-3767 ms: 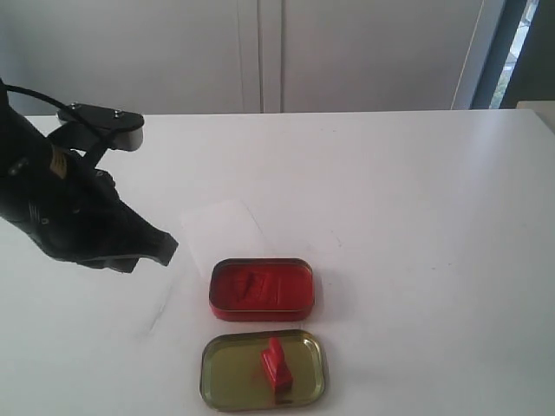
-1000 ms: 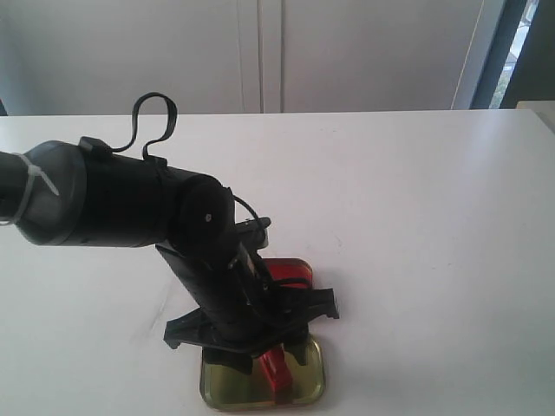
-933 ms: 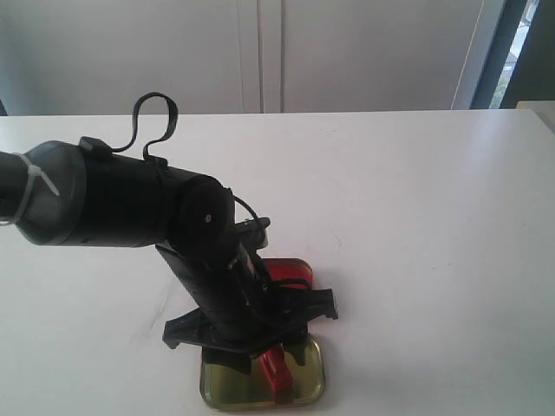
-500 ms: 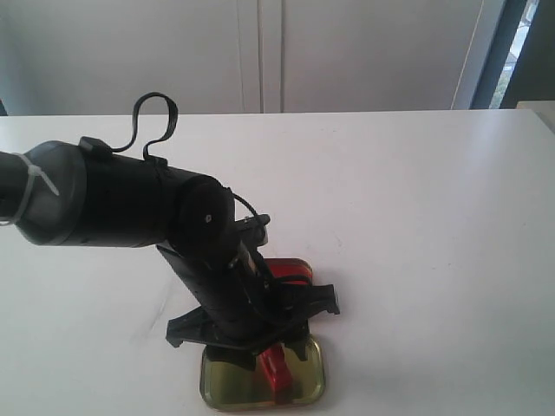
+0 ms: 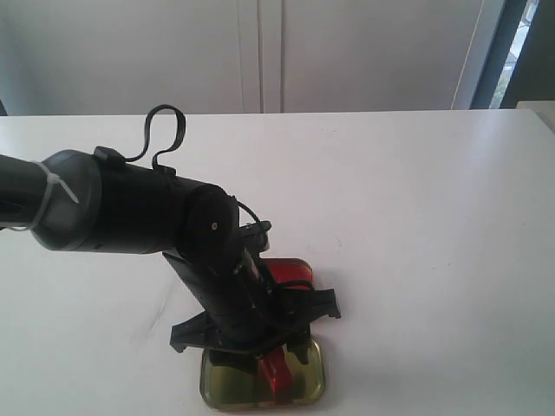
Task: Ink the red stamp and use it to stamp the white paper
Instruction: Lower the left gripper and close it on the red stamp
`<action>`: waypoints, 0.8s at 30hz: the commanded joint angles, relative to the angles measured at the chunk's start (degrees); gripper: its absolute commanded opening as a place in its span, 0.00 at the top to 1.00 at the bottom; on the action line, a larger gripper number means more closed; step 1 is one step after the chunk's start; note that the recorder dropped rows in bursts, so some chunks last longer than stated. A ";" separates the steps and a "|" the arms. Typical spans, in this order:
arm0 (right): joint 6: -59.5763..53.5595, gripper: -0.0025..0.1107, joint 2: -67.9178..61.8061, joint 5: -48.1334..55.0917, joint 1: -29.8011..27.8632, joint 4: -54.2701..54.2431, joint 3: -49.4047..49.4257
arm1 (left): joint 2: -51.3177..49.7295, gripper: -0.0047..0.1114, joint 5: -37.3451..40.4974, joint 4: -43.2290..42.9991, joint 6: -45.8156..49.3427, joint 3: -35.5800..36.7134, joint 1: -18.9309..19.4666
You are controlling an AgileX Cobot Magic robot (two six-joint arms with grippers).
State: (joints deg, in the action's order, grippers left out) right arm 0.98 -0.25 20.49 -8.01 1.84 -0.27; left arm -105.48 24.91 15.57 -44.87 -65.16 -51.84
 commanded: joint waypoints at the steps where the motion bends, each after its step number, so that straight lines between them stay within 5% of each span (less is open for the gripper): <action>1: 0.23 0.98 0.25 -0.84 0.24 0.21 0.27 | 0.10 0.43 0.78 0.81 -0.39 -0.25 -0.26; 12: 0.23 0.98 0.25 -0.84 0.24 0.07 0.27 | 0.10 0.58 4.00 0.81 -0.39 -0.25 -0.26; 24: 0.23 0.98 0.25 -0.84 0.24 0.07 0.27 | 0.10 0.96 4.67 0.81 -0.16 -0.25 -0.26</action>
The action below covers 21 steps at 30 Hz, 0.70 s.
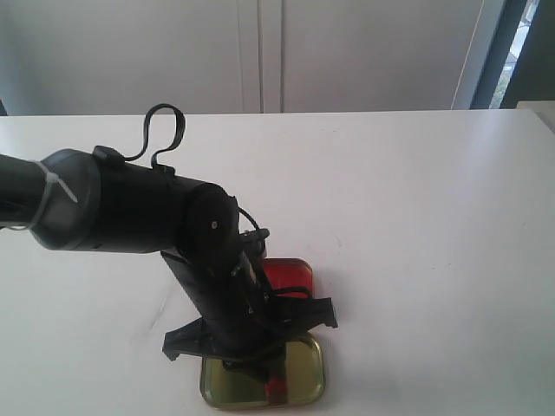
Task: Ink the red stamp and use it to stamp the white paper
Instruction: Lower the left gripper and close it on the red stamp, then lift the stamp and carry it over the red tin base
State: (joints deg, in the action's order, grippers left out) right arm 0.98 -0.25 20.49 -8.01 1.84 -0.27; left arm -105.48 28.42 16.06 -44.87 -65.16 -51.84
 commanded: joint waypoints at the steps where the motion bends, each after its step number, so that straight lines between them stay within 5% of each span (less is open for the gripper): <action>1: 0.23 0.98 0.25 -0.84 0.24 0.07 0.27 | 0.10 0.96 1.16 0.31 -0.16 -0.25 -0.26; 21: 0.23 0.98 0.25 -0.84 0.24 0.20 0.27 | 6.21 0.96 5.03 -3.50 5.92 -0.25 -0.26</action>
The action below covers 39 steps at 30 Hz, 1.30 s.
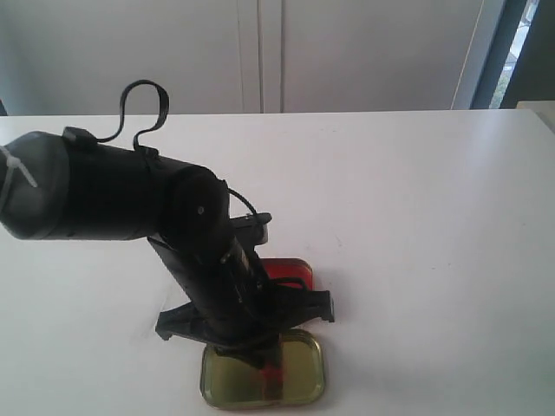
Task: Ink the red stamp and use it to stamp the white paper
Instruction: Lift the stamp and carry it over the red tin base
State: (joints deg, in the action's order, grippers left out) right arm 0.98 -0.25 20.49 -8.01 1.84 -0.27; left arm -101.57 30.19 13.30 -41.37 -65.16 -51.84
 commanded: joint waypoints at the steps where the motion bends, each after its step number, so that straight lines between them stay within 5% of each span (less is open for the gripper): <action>1: 0.23 0.98 0.25 -0.84 0.24 0.20 0.27 | 2.85 0.96 3.58 -0.73 3.13 -0.25 -0.26; 16: 0.23 0.98 0.25 -0.84 0.24 0.20 0.27 | 8.92 0.96 7.86 -2.26 22.84 -0.93 -0.01; 29: 0.23 0.98 0.25 -0.84 0.24 0.20 0.27 | 8.92 0.96 19.74 -2.75 44.14 -8.22 6.85; 39: 0.23 0.98 0.25 -0.84 0.24 0.08 0.27 | 8.92 0.96 20.32 -3.90 55.78 -8.22 7.16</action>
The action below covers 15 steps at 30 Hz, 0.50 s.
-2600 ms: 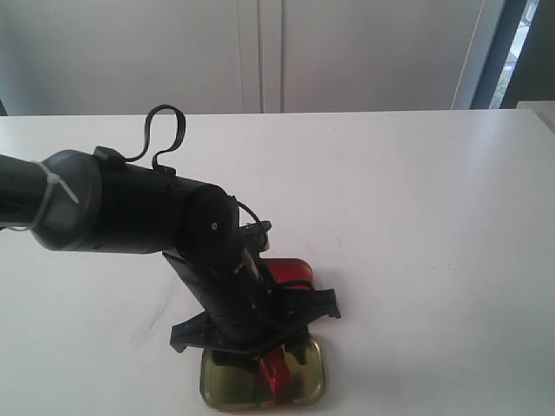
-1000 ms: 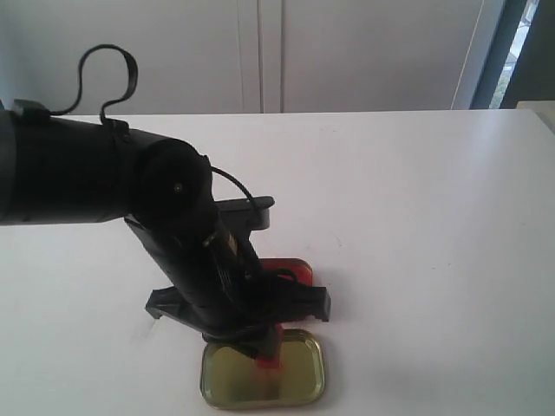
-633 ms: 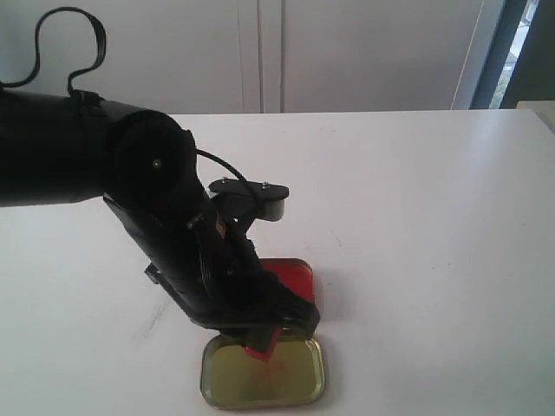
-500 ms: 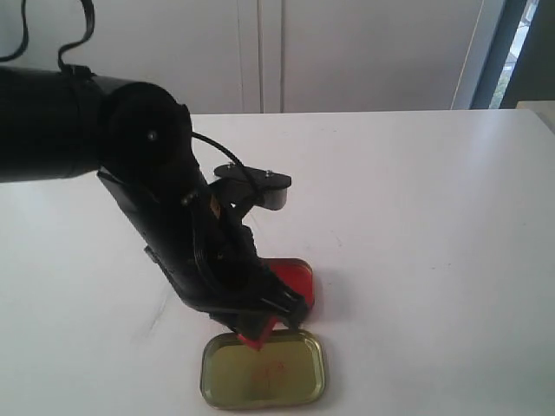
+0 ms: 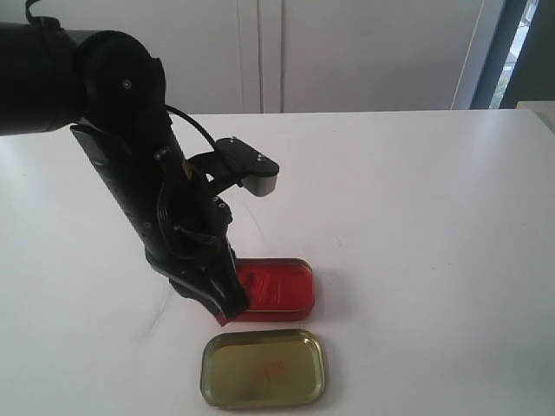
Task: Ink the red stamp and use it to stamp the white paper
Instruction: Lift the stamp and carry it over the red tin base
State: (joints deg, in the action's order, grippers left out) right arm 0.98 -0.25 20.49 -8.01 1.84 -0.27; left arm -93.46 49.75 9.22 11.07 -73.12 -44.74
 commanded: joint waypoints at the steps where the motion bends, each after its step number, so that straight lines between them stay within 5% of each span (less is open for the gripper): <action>1: 0.23 0.98 0.25 -0.84 0.24 0.19 0.27 | 0.81 0.96 0.65 0.18 3.33 -0.26 0.06; 15: 0.23 0.98 0.25 -0.84 0.24 0.19 0.27 | 0.81 0.96 -2.01 0.42 4.68 -0.26 0.06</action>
State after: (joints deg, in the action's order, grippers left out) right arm 0.98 -0.25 20.49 -8.01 1.84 -0.27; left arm -93.46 47.11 9.22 14.51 -73.12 -44.74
